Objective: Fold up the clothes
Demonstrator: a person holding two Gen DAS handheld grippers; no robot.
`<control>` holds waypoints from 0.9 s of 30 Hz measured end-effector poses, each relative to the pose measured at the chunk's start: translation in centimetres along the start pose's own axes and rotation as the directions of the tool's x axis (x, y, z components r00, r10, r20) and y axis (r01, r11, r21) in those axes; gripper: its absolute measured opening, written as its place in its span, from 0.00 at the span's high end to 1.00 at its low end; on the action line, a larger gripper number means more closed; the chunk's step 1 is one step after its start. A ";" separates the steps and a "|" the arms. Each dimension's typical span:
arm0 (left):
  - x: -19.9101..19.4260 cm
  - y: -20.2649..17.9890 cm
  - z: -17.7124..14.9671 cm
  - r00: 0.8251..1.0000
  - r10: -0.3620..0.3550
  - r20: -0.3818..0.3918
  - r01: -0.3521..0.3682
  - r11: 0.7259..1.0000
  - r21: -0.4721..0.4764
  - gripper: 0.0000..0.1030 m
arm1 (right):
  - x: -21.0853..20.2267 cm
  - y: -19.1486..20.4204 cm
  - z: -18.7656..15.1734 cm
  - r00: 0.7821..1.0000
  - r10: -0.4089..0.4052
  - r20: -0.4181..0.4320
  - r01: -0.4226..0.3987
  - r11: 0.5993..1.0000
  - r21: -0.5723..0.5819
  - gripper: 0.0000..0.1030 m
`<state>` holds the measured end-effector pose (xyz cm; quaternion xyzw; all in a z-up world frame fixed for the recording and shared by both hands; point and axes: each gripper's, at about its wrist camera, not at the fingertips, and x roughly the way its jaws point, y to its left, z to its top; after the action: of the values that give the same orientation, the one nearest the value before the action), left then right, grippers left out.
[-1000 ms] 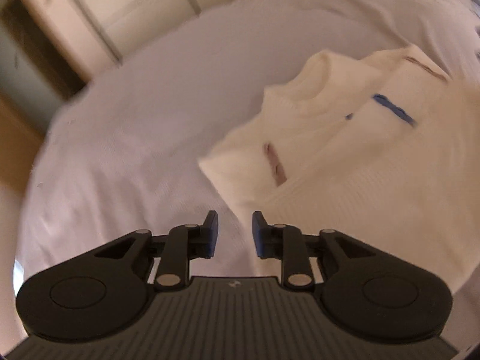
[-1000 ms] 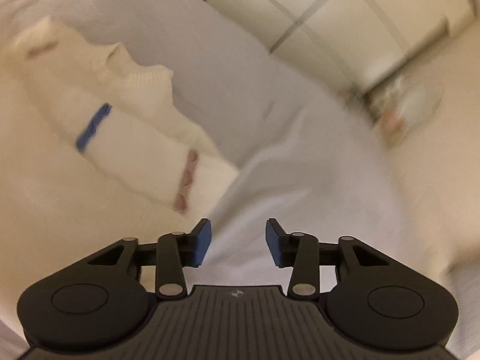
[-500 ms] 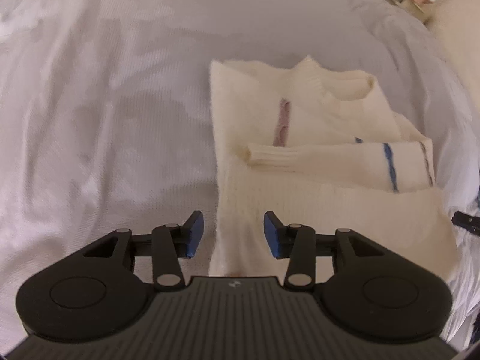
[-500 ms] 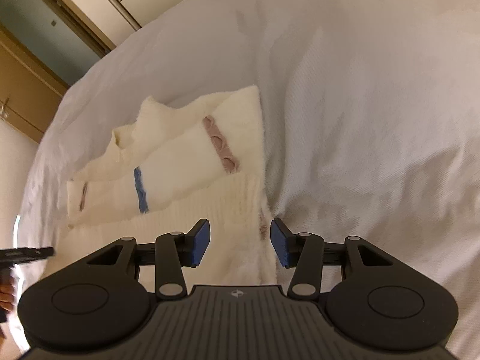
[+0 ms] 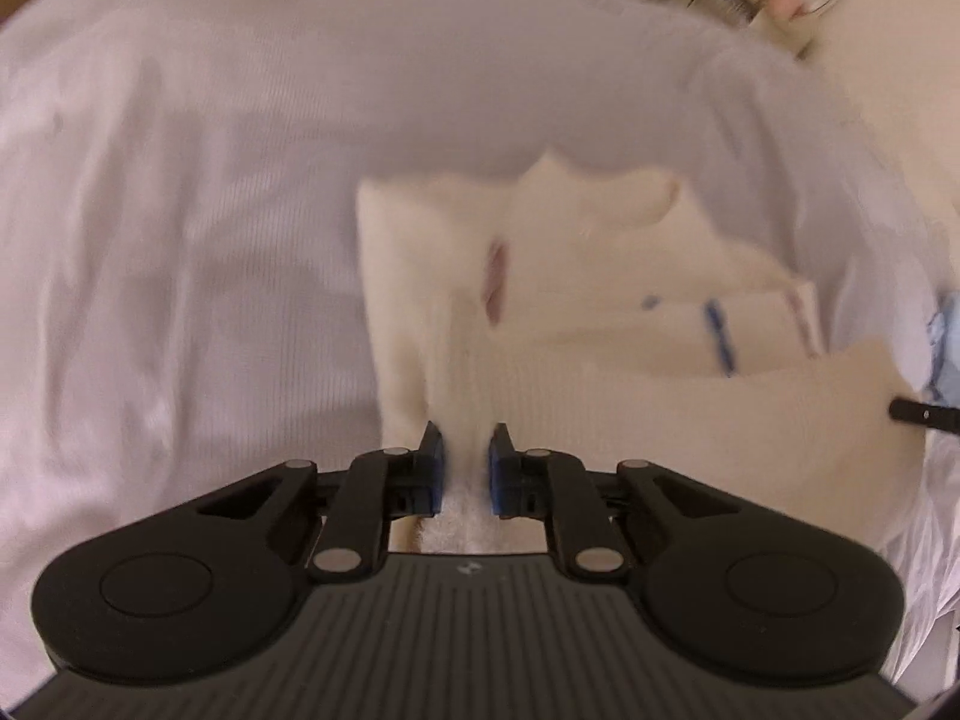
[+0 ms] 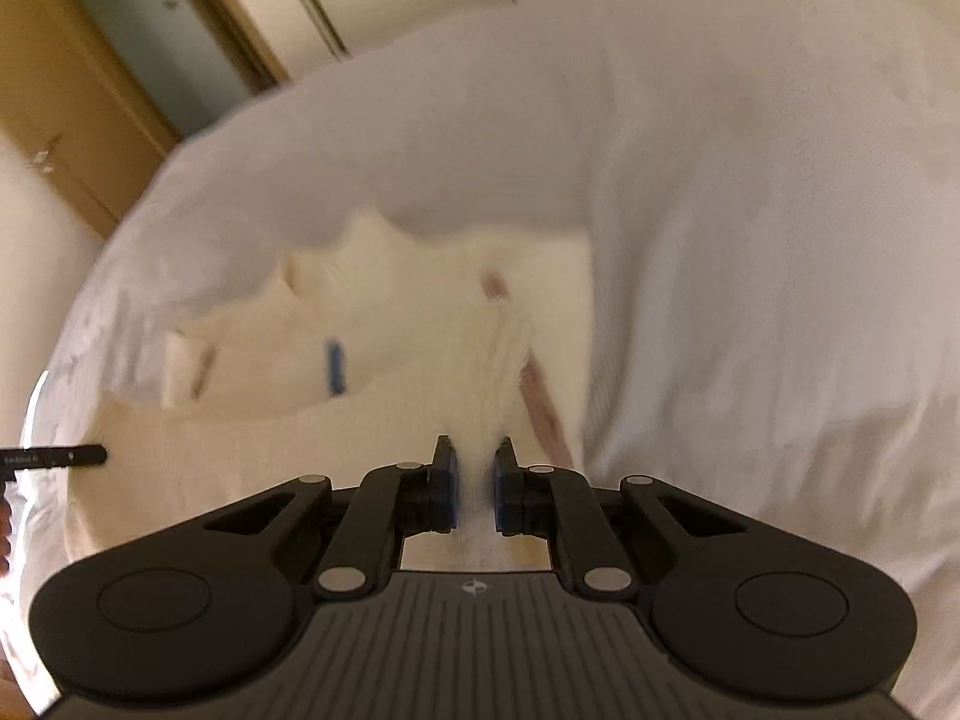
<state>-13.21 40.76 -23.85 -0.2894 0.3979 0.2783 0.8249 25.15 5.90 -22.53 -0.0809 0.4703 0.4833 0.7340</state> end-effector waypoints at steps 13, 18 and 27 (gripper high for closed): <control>3.3 0.2 10.2 0.968 0.065 0.241 -0.073 0.997 0.023 0.89 | 4.2 -0.6 10.2 0.981 -0.023 0.191 0.035 0.998 -0.061 0.90; 6.9 1.0 10.8 0.973 0.113 0.200 -0.118 0.993 0.012 0.89 | 8.5 -0.8 11.3 0.988 -0.047 0.147 0.058 0.996 -0.072 0.90; 13.4 4.2 9.0 0.977 0.213 0.022 -0.211 0.975 -0.066 0.66 | 12.6 -4.3 9.3 0.977 -0.212 0.011 0.209 0.970 0.123 0.47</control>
<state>-4.55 52.95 -31.22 -0.2673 0.4057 0.3812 0.7866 35.33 16.98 -28.64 -0.0797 0.4786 0.3741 0.7904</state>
